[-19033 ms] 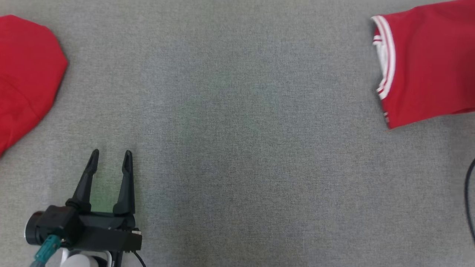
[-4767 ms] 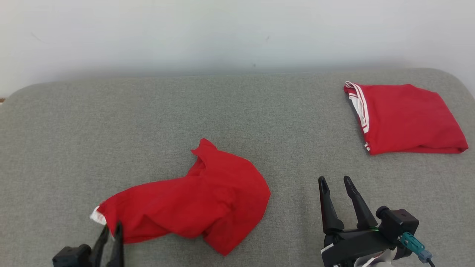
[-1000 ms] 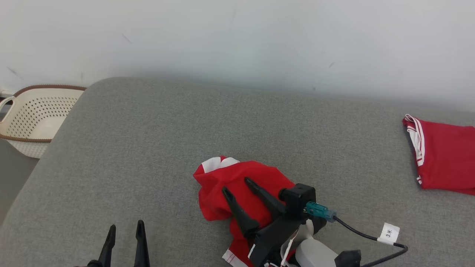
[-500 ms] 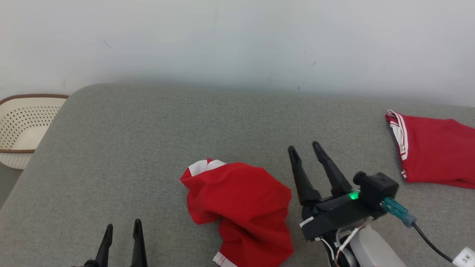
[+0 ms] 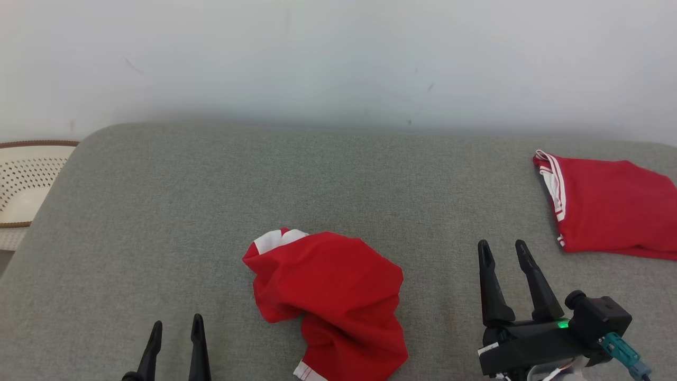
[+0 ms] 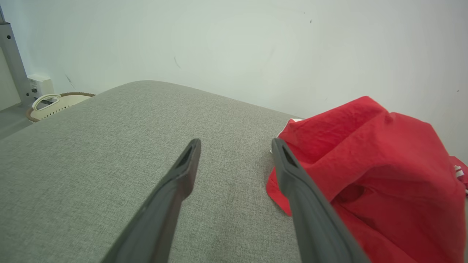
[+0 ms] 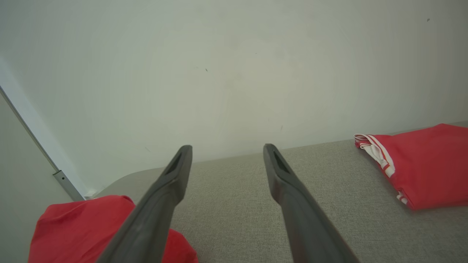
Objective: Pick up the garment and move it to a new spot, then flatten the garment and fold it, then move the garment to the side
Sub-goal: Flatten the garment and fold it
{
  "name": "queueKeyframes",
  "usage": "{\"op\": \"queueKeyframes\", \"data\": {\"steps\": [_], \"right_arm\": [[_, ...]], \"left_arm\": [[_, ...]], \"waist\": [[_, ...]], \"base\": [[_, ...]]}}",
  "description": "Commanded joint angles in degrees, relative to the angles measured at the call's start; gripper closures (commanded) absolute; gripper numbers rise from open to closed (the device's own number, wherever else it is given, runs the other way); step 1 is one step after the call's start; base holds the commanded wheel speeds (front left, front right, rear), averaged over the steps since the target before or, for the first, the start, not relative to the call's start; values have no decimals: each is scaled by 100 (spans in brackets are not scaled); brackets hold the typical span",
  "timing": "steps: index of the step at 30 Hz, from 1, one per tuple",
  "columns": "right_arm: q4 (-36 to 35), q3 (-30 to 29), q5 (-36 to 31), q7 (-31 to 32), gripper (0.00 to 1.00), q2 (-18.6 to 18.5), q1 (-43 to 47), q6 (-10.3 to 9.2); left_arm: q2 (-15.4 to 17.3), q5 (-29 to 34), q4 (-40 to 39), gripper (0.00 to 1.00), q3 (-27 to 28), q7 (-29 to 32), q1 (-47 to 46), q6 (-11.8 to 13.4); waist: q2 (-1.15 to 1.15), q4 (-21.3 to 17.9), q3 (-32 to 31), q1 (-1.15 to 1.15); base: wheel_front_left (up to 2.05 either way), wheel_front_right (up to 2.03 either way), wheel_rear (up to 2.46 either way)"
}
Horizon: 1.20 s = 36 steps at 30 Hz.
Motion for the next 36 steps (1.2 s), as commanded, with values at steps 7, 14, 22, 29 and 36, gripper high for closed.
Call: {"op": "queueKeyframes", "data": {"steps": [7, 14, 22, 29, 36], "right_arm": [[-180, -65, -145, 105, 0, 110, 162, 1], [-166, -71, -143, 137, 0, 139, 193, 1], [52, -10, -218, 167, 0, 149, 336, 1], [228, 90, -186, 64, 0, 154, 511, 1], [344, 242, -135, 25, 0, 154, 387, 1]], "left_arm": [[-4, -25, 205, 0, -213, -22, 112, -111], [-5, -8, 722, 0, -925, 58, 154, -355], [-4, -103, 1206, 0, -1571, 56, -45, -426], [-3, -136, 1574, 0, -1912, 23, -308, -376], [14, 3, 2152, 0, -1976, 7, -616, -315]], "waist": [[0, -91, 4, 0], [0, -149, -7, 0], [0, -284, 7, 0], [0, -459, 60, 0], [0, -655, 132, 0]], "base": [[0, 0, 0], [0, 0, 0], [0, 0, 0], [0, 0, 0], [0, 0, 0]]}}
